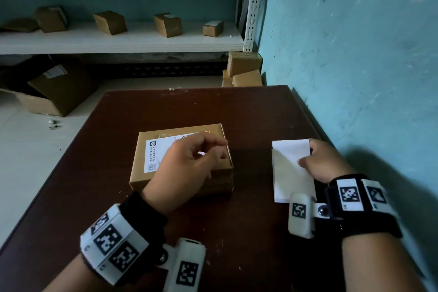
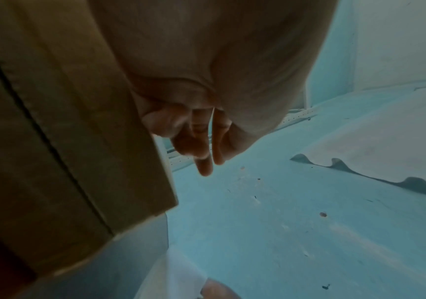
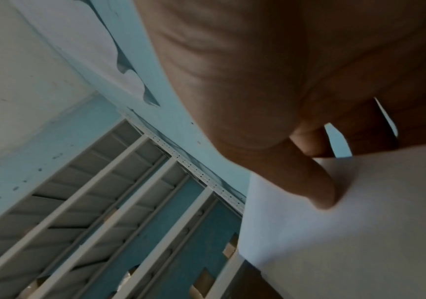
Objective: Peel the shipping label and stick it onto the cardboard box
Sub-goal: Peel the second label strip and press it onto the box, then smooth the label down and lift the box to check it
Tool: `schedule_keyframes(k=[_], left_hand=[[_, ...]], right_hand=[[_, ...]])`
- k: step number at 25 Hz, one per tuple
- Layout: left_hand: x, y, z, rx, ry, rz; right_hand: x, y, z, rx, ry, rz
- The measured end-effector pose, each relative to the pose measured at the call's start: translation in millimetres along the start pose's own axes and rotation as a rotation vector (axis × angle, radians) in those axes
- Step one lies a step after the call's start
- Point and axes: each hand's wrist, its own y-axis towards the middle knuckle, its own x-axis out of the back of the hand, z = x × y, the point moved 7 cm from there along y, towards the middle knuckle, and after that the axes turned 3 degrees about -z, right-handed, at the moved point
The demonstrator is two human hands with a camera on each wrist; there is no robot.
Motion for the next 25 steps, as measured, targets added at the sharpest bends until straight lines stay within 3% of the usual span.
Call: schedule_keyframes(k=[3,6,8,10,12,14,16,18,22,25], left_hand=[[25.4,0.8,-3.0,-0.09,0.124,-0.127],[46.4,7.5,3.6,-0.149,0.509,-0.183],[46.8,11.8,15.8,-0.085,0.726,-0.054],[33.5,8.8,28.7,-0.012,0.888,0.204],[18.5,2.5,35.9,-0.042,1.031,0.36],[10.8,1.1,34.4,-0.136,1.078,0.309],[7.6,2.2,32.0,-0.177,1.09,0.232],[4.6,1.8,27.2,-0.193,1.086,0.207],[15.4,1.0,8.4,-0.216,0.943,0.18],[43.2,9.2,22.3,-0.022,0.884,0.079]], right_hand=[[-1.8,6.6,-1.8,0.007,0.01,-0.025],[-9.2,11.2,-4.6,-0.067,0.058,-0.002],[-10.4,12.8,-9.7,-0.122,0.059,-0.001],[3.5,9.3,-2.8,-0.087,0.024,-0.092],[18.3,-7.4,23.6,0.021,0.018,-0.224],[15.9,-35.9,70.9,0.213,0.104,-0.272],[-4.8,-70.7,126.4,0.46,0.16,-0.225],[-40.5,-93.3,158.3,0.57,0.126,-0.109],[-67.1,-88.3,150.5,0.356,0.077,-0.031],[-67.6,-78.4,137.2,0.208,0.162,0.08]])
